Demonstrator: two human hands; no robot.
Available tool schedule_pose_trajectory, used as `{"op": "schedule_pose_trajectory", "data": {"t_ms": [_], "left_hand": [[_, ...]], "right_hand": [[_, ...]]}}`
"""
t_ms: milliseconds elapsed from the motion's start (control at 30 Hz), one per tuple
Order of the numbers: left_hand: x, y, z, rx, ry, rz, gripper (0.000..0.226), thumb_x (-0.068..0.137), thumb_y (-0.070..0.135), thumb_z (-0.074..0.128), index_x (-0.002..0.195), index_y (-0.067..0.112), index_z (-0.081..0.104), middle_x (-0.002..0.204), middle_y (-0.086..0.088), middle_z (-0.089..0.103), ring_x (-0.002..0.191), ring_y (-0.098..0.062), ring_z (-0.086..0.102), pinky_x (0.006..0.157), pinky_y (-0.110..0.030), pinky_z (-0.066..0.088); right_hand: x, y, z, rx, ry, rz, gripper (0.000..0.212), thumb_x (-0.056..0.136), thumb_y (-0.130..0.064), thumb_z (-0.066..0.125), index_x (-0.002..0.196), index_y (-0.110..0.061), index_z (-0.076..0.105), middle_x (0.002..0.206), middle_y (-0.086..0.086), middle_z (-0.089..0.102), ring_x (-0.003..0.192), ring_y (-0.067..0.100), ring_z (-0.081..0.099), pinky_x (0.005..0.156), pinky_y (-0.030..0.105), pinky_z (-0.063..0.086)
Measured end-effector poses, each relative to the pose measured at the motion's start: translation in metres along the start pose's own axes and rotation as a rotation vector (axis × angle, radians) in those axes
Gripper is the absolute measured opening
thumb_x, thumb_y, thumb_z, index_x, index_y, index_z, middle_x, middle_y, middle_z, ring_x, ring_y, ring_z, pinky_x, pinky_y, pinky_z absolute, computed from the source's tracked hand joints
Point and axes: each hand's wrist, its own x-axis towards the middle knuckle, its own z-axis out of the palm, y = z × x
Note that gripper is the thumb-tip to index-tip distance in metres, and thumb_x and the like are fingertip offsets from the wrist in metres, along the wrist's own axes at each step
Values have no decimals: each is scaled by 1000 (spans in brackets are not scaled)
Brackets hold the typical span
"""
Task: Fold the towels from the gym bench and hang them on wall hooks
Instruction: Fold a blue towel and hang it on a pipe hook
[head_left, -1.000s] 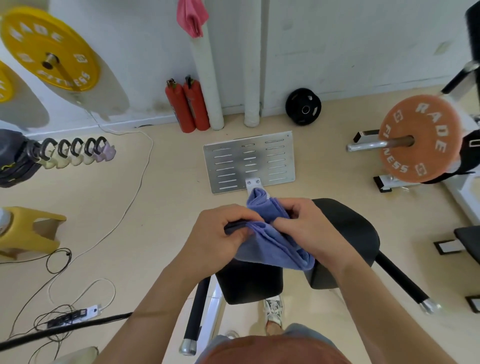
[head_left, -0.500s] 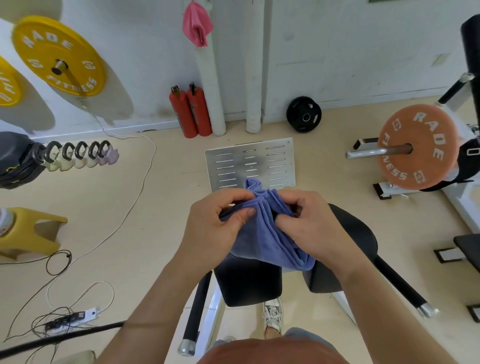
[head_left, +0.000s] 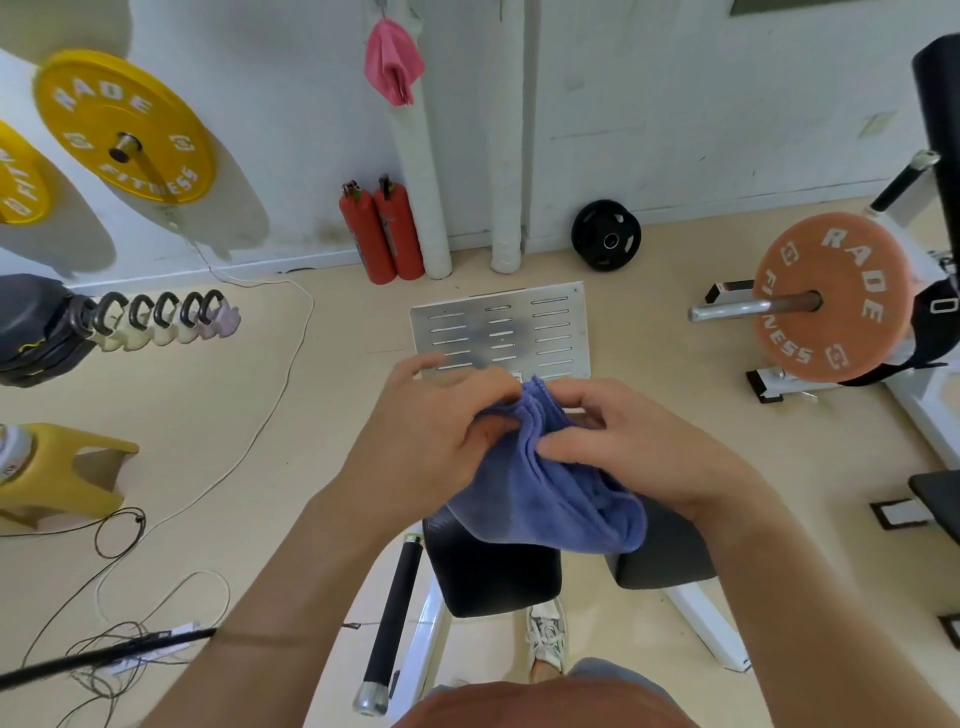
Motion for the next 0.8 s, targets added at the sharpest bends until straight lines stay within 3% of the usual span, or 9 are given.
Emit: {"op": "schedule_pose_trajectory", "data": {"t_ms": [67, 234, 367, 467, 567, 634, 667, 734, 801], "left_hand": [[3, -1, -1, 76, 38, 30, 11, 88, 39, 45, 94, 34, 53, 86, 16, 64, 81, -3, 51, 98, -33, 27], [10, 4, -2, -14, 86, 65, 16, 81, 46, 55, 90, 34, 60, 84, 19, 61, 83, -2, 54, 99, -35, 27], [6, -9, -12, -87, 35, 15, 30, 67, 59, 65, 77, 31, 68, 106, 20, 60, 111, -5, 52, 97, -50, 36], [1, -15, -15, 77, -103, 4, 36, 68, 63, 53, 76, 34, 72, 128, 18, 52, 133, -9, 34, 107, -54, 23], [4, -13, -19, 114, -156, 25, 41, 68, 64, 47, 77, 34, 74, 137, 18, 45, 139, -6, 21, 112, -49, 10], [10, -12, -21, 73, -207, 54, 39, 68, 62, 49, 76, 32, 73, 126, 18, 52, 128, -5, 35, 110, -43, 16], [13, -12, -23, 46, -235, 68, 38, 70, 60, 51, 75, 30, 72, 112, 16, 58, 112, -5, 47, 104, -38, 28], [17, -11, -27, -14, -251, 58, 33, 73, 55, 55, 69, 24, 68, 82, 11, 58, 74, -7, 52, 72, -30, 45], [19, -12, -33, -51, -179, 28, 26, 76, 47, 61, 65, 24, 62, 70, 9, 53, 63, -11, 50, 56, -23, 40]], "right_hand": [[-1, -4, -6, 28, -130, 23, 30, 87, -20, 67, 116, -18, 63, 111, 5, 69, 106, 18, 65, 94, 34, 52], [10, -4, -3, -362, 196, -76, 21, 80, -17, 75, 98, -20, 64, 90, -4, 70, 85, 11, 67, 82, 38, 54], [6, -12, -17, -375, 235, -157, 18, 79, -5, 73, 86, -18, 64, 74, -7, 63, 68, 3, 58, 63, 14, 45], [3, -19, -24, -382, 230, -163, 21, 78, 2, 70, 86, -17, 64, 75, -6, 63, 67, 0, 57, 62, 10, 43], [3, -23, -27, -341, 124, -140, 22, 78, 5, 69, 88, -14, 64, 78, -5, 64, 70, 0, 57, 64, 11, 45], [4, -24, -29, -310, 84, -130, 22, 79, 5, 67, 90, -13, 63, 79, -4, 63, 72, 3, 57, 65, 14, 45], [5, -24, -30, -303, 86, -127, 22, 79, 5, 67, 90, -13, 63, 79, -4, 63, 72, 5, 57, 66, 15, 46], [8, -25, -34, -320, 132, -116, 22, 78, 5, 68, 88, -14, 63, 79, -2, 64, 73, 6, 58, 66, 18, 48], [9, -26, -37, -370, 215, -78, 23, 78, 2, 68, 85, -19, 62, 79, -3, 64, 72, 6, 58, 65, 21, 48]]}}
